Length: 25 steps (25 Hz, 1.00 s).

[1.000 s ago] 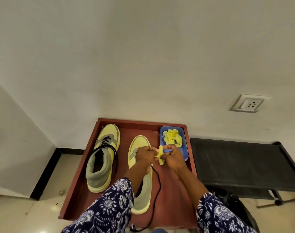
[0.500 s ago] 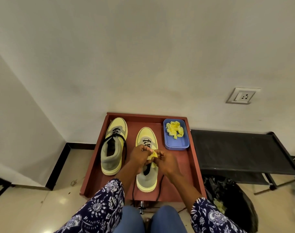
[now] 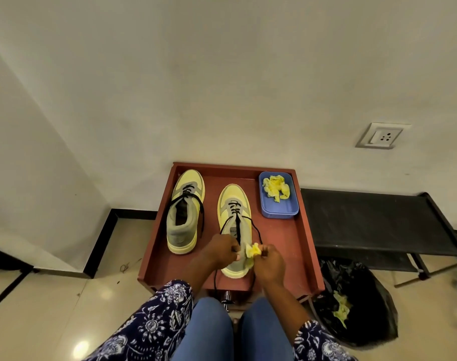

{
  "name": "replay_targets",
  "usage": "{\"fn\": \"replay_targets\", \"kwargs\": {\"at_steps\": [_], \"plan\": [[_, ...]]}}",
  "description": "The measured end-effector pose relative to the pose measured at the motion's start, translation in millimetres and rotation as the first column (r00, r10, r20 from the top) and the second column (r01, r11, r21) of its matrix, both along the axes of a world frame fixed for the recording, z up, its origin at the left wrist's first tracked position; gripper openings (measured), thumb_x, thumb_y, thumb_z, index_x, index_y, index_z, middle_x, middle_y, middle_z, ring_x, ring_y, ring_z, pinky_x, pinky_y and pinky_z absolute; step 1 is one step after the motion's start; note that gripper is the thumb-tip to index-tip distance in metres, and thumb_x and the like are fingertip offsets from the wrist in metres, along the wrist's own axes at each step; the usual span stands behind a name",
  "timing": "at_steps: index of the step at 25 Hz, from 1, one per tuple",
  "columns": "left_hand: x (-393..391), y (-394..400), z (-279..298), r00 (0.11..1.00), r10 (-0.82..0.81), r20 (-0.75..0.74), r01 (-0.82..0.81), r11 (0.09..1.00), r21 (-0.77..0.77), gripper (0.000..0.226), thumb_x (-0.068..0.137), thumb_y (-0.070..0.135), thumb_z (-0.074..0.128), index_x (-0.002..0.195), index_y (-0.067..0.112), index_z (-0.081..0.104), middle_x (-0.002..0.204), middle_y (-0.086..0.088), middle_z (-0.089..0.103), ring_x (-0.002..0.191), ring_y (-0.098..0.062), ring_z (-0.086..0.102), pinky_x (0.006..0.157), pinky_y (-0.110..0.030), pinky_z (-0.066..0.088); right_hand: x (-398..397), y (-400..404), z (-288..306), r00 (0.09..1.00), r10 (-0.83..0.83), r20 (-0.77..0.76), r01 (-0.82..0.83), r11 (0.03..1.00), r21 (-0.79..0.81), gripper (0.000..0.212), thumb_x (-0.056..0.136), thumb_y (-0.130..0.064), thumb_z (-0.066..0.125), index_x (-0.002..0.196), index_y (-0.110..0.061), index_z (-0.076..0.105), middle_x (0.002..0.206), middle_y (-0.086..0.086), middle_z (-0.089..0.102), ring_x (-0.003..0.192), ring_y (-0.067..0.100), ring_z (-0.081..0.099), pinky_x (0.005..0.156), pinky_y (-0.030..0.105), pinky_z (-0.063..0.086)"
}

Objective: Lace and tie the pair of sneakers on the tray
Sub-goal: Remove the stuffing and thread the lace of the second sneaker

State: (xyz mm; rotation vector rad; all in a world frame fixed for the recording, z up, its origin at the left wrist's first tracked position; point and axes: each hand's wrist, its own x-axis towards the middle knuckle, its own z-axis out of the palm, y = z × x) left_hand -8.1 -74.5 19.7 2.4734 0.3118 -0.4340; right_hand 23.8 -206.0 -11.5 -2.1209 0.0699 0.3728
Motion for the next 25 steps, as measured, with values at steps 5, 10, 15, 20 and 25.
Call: {"fn": "replay_targets", "kwargs": {"at_steps": [5, 10, 15, 20, 25], "plan": [[-2, 1, -7, 0.997, 0.05, 0.054, -0.049, 0.998, -0.029, 0.028, 0.087, 0.016, 0.061, 0.111, 0.003, 0.066, 0.117, -0.01, 0.066, 0.109, -0.022, 0.059, 0.089, -0.022, 0.041, -29, 15, -18, 0.996, -0.061, -0.067, 0.063, 0.998, 0.025, 0.014, 0.082, -0.005, 0.062, 0.095, -0.006, 0.056, 0.099, 0.013, 0.064, 0.093, 0.028, 0.06, 0.069, 0.024, 0.038], [-4, 5, -12, 0.989, 0.109, 0.099, -0.1, 0.991, -0.094, 0.026, 0.087, 0.016, 0.061, 0.11, 0.005, 0.068, 0.115, -0.008, 0.067, 0.109, -0.018, 0.06, 0.074, -0.007, 0.031, -38, 25, -26, 0.992, -0.123, 0.005, 0.123, 0.992, 0.024, 0.011, 0.082, -0.002, 0.061, 0.091, -0.001, 0.057, 0.099, 0.018, 0.061, 0.089, 0.029, 0.058, 0.07, 0.027, 0.042], [-8, 6, -19, 0.978, 0.176, 0.116, -0.161, 0.979, -0.129, 0.026, 0.087, 0.016, 0.061, 0.11, 0.008, 0.068, 0.115, -0.007, 0.067, 0.109, -0.016, 0.06, 0.078, -0.007, 0.032, -48, 26, -36, 0.997, -0.079, -0.003, 0.079, 0.995, 0.067, 0.005, 0.08, -0.002, 0.063, 0.085, -0.002, 0.062, 0.096, 0.018, 0.061, 0.084, 0.026, 0.059, 0.071, 0.027, 0.047], [-14, 4, -23, 0.954, 0.256, 0.157, -0.224, 0.954, -0.198, 0.025, 0.085, 0.014, 0.064, 0.108, 0.005, 0.068, 0.11, -0.011, 0.066, 0.104, -0.02, 0.061, 0.08, -0.012, 0.038, -36, 14, -39, 0.98, -0.177, -0.094, 0.189, 0.973, 0.135, 0.01, 0.077, 0.003, 0.064, 0.083, -0.005, 0.067, 0.088, 0.011, 0.068, 0.083, 0.025, 0.062, 0.074, 0.028, 0.049], [-22, -3, -27, 0.936, 0.276, 0.219, -0.239, 0.954, -0.183, 0.023, 0.084, 0.012, 0.065, 0.106, 0.005, 0.069, 0.109, -0.012, 0.062, 0.104, -0.021, 0.059, 0.079, -0.011, 0.036, -4, 6, -35, 0.987, -0.107, -0.117, 0.121, 0.986, 0.118, 0.021, 0.078, 0.0, 0.064, 0.096, -0.009, 0.072, 0.092, 0.005, 0.072, 0.083, 0.016, 0.063, 0.066, 0.017, 0.046]]}}
